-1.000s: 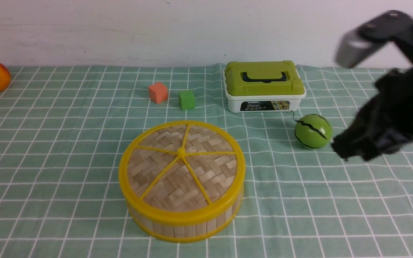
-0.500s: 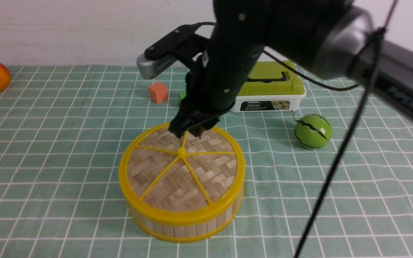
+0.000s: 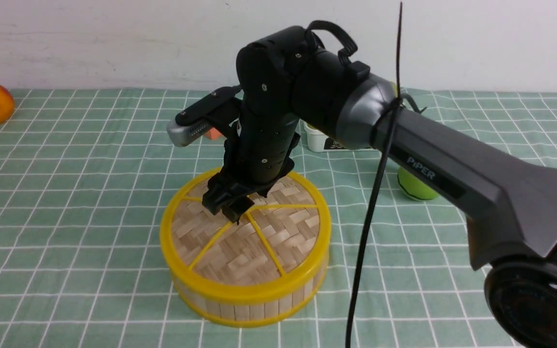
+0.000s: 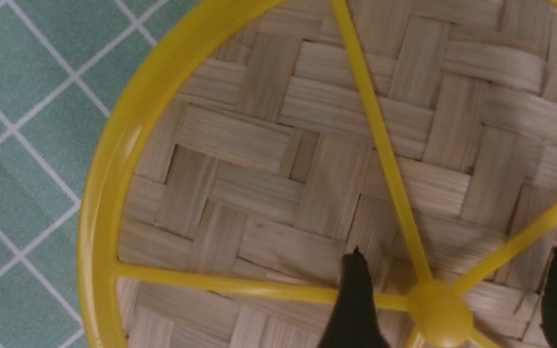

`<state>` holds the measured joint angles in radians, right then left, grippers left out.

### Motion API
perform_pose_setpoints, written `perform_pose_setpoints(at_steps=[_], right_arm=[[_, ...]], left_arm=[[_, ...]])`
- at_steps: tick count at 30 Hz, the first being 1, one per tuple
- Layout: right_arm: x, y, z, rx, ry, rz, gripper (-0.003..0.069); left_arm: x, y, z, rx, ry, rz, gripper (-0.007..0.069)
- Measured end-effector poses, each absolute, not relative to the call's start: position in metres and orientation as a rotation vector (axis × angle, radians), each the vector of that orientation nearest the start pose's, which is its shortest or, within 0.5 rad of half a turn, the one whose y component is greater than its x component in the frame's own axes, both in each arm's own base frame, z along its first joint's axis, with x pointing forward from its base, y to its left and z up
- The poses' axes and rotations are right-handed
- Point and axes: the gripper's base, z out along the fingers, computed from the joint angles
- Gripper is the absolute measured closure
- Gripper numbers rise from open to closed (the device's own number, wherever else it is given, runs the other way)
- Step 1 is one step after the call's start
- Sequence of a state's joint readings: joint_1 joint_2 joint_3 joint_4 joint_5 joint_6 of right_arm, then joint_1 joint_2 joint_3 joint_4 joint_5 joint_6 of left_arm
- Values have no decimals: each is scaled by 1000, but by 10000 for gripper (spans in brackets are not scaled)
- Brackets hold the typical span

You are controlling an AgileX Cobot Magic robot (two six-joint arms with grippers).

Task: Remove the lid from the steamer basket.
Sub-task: Use the right arm to lift the lid of the steamer, then use the right arm to place the steamer lid on the table

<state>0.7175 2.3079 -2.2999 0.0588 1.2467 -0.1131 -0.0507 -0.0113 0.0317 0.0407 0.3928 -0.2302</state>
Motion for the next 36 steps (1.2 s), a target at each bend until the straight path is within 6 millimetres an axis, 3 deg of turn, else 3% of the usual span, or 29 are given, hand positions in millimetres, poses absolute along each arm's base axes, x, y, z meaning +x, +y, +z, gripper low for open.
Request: perform_pose_setpoints(at_steps=[4,7,11,14,17,19,20,22,23,25,28,30,32,36], right_arm=[[374,336,263,-1108,2537,265,372],[374,335,265,-1106,2535,267,557],[372,334,271,-1102,2524,272,581],[367,327,295,-1088,2479,248,581],[353,300,358,-1021,2356,227,581],[347,288,378,-991,2326,235,581],[339,267,403,-943,2296,238,581],[328,229,420,-873,2319,223,581],[328,229,420,-873,2319,223,581],[318,182,414,-788,2416,170,581],[300,126,383,-667,2584,116,581],[295,117,375,-635,2610,120,581],[286,94,343,-528,2660,160,581],[290,85,298,-436,2676,192,581]], left_arm=[[52,-1,168,-145,1894,-151,386],[52,-1,168,-145,1894,-151,386],[52,-1,168,-145,1894,-151,386],[52,-1,168,-145,1894,-151,386],[52,-1,168,-145,1894,-151,386],[52,-1,168,-145,1894,-151,386],[52,-1,168,-145,1894,-151,386],[52,-1,168,-145,1894,-151,386],[52,-1,168,-145,1894,-151,386],[52,-1,168,-145,1894,-151,386],[52,-1,168,-145,1894,-151,386],[52,-1,168,-145,1894,-151,386],[52,-1,168,-145,1894,-151,386],[52,-1,168,-145,1894,-151,386]])
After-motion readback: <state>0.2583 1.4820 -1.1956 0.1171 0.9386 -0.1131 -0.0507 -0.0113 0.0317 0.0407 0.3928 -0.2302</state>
